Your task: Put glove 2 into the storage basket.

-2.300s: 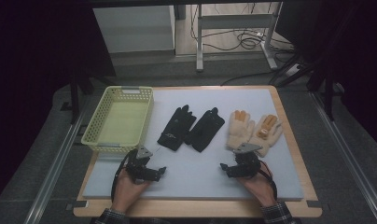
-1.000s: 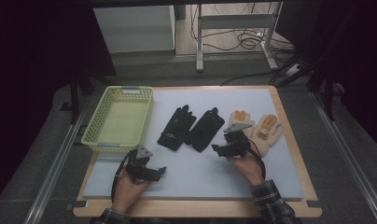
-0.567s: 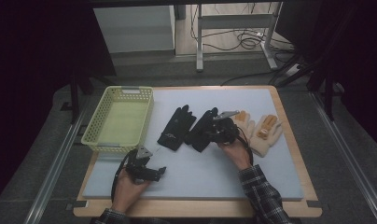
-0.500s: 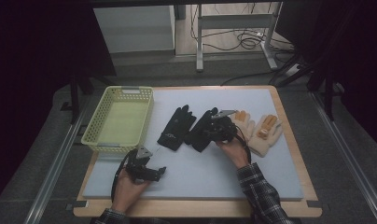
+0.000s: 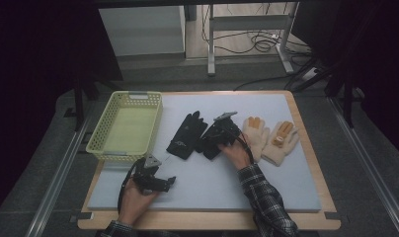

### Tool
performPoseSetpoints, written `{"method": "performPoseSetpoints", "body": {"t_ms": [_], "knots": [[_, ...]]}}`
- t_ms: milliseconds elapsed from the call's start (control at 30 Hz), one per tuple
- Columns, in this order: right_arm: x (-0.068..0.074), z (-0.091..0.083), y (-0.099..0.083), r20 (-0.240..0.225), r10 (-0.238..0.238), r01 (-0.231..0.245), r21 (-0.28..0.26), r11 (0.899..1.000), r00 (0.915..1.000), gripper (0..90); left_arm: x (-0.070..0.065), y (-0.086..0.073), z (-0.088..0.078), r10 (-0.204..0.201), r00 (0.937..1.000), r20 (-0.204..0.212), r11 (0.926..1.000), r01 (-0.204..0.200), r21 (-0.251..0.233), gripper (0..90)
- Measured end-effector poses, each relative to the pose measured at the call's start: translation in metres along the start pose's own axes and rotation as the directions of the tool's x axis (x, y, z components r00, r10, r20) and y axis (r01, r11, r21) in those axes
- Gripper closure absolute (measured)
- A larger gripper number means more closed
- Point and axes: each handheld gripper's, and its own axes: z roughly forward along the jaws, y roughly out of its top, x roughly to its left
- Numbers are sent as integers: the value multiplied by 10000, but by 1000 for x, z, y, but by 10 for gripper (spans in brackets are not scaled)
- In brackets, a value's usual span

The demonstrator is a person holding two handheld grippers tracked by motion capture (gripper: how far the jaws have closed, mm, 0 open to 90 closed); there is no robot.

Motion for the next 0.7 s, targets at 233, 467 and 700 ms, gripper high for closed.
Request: {"method": "performPoseSetpoints", "body": {"t_ms": [233,467,700], "knots": [[0,-4,-3,-860,181,-187,-55,9998,9961,774,0,0,0,8,10000,-4,10000,-8,4,36],[-4,-23,-1,-1292,-195,148,-379,9992,9914,789,0,0,0,-1,10000,3,10000,1,12,36],[9,-60,1,-1912,-1186,1055,-776,9914,9743,788,0,0,0,0,10000,1,10000,0,12,36]]}}
